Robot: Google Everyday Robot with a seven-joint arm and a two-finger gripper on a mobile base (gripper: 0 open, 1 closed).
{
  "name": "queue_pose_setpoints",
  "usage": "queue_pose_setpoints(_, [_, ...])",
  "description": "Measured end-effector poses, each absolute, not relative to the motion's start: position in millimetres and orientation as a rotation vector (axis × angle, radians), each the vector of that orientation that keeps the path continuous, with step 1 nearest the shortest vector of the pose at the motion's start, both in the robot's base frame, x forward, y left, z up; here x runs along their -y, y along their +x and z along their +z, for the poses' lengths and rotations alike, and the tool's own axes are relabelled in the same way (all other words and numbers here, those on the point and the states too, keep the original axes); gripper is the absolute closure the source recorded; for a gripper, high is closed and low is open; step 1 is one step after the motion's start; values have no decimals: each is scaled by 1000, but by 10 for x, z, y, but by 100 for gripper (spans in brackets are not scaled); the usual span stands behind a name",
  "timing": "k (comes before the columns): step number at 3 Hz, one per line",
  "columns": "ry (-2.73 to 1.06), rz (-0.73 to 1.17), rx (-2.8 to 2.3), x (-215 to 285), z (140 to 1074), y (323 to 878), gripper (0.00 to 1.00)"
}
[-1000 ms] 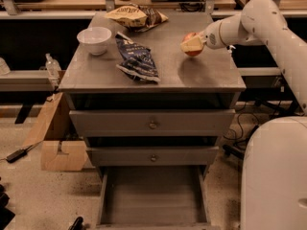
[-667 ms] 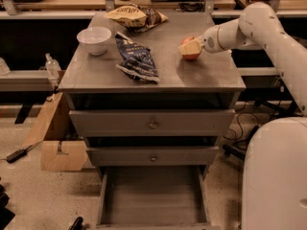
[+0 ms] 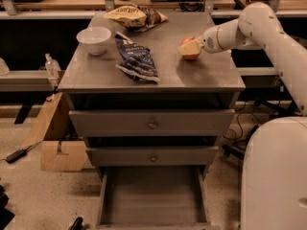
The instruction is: Pick apple from bottom drawer and place on counter
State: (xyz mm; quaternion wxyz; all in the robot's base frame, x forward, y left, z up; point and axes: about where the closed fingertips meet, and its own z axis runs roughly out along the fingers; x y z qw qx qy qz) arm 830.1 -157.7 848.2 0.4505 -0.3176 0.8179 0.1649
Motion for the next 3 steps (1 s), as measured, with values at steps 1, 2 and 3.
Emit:
queue_pose_setpoints(1, [-785,408,-2022,1576,8483,8302,38])
queue_pose_setpoints(2, [-785,408,-2022,1574,8482,8302,14])
queue_pose_setpoints(3, [-788,412,-2024,1548,8457,8307,0])
